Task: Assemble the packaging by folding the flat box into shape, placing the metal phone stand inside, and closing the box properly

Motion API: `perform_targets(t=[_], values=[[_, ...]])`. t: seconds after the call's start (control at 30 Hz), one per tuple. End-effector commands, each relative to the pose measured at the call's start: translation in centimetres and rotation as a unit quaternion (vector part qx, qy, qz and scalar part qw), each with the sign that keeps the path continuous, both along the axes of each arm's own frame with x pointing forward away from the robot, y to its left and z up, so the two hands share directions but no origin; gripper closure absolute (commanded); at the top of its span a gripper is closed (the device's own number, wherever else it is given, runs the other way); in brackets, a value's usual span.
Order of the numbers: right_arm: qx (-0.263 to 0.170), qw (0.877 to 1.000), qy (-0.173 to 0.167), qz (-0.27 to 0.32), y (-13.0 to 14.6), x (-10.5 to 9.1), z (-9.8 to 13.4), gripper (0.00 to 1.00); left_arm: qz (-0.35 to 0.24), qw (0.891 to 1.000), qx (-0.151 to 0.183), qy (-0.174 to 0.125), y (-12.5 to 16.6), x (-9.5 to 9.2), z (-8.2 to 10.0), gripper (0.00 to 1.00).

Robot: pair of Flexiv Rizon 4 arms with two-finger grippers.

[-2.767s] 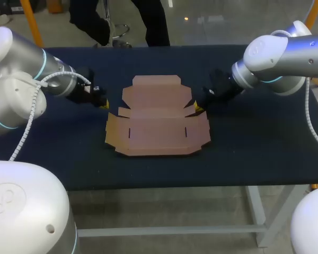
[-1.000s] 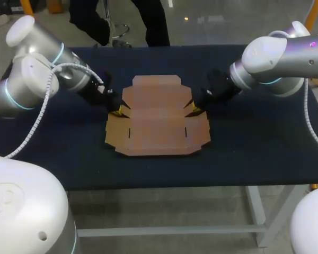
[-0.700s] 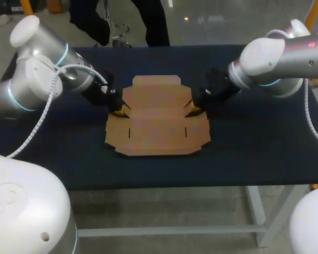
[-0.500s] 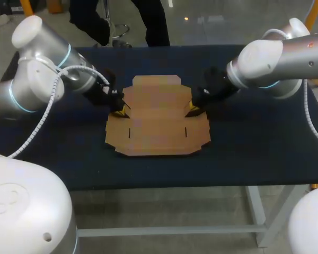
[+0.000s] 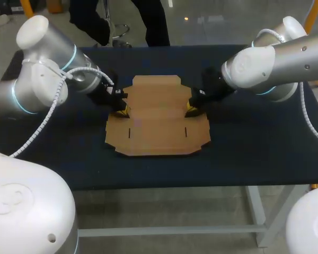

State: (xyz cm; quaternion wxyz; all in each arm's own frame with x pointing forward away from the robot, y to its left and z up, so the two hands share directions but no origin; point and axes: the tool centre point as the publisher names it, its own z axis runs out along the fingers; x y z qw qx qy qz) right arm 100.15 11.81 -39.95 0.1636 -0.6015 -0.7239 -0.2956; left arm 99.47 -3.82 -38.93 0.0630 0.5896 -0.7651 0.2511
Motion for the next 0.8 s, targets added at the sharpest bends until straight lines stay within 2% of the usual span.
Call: perform_targets(t=[0.03, 0.37, 0.8], values=[[-0.015, 1.000, -0.004, -0.010, 0.5, -0.2, 0.1, 1.00, 0.006, 1.000, 0.015, -0.001, -0.6, -0.1, 0.3, 1.00], [-0.033, 0.999, -0.009, -0.020, 1.0, -0.4, 0.0, 1.00, 0.022, 0.999, 0.037, -0.008, -1.7, -0.1, 0.3, 1.00], [-0.053, 0.998, -0.013, -0.030, 1.5, -0.5, -0.1, 1.00, 0.020, 0.999, 0.044, -0.009, -2.1, 0.1, 0.1, 1.00]])
